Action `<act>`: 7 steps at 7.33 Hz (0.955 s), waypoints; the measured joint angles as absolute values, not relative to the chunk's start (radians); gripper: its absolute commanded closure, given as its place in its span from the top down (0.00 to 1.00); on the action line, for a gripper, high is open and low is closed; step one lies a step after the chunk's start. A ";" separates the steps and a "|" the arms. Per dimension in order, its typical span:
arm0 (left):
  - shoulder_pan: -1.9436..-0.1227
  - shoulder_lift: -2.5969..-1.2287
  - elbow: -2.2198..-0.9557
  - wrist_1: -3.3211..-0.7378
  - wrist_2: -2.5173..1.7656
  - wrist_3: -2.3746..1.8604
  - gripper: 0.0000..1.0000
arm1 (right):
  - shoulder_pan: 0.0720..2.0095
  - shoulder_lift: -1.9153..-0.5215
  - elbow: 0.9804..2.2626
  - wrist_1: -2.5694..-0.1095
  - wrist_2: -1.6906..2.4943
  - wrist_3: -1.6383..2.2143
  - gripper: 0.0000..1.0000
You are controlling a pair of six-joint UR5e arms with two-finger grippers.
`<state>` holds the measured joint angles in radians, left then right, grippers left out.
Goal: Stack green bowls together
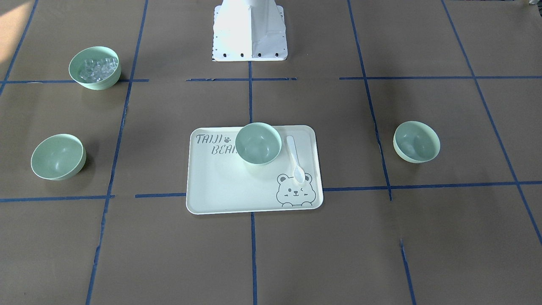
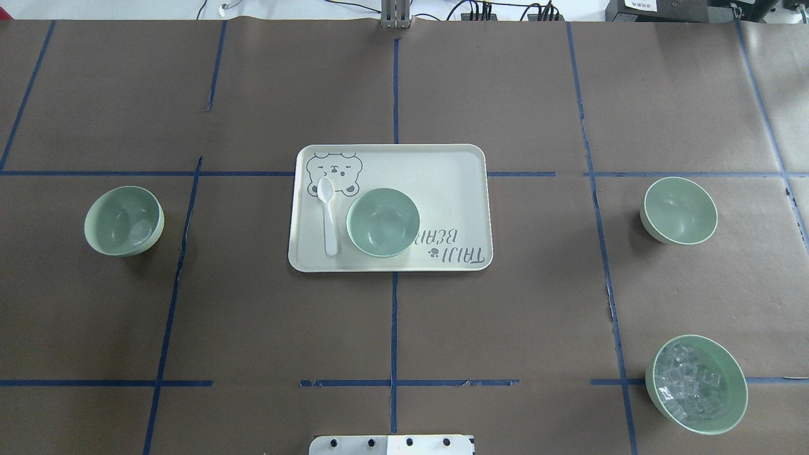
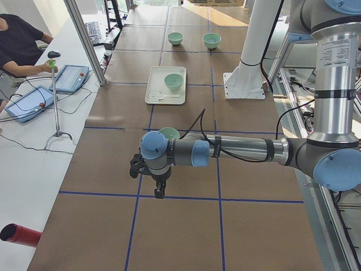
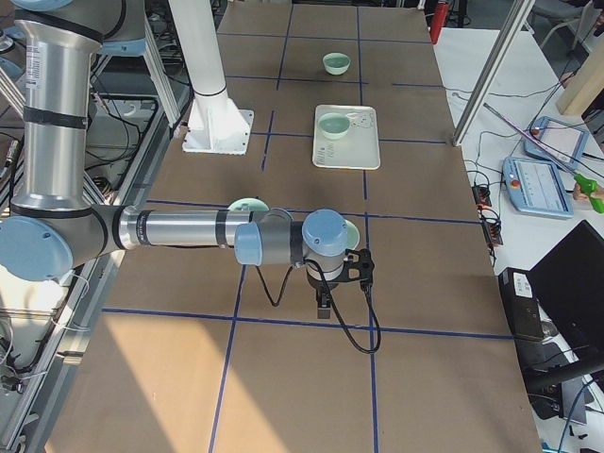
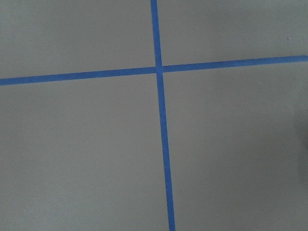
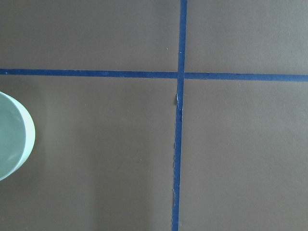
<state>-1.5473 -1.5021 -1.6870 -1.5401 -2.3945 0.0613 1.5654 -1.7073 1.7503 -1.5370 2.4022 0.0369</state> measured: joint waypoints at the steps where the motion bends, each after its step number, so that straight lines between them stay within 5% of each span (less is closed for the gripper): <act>1: -1.547 -1.503 -1.691 -1.540 -2.395 0.061 1.00 | 1.565 -1.707 1.750 -1.536 2.401 0.040 1.00; 7: -1.384 -1.546 -1.808 -1.747 -2.393 -0.319 1.00 | 1.559 -1.694 1.761 -1.522 2.399 0.050 1.00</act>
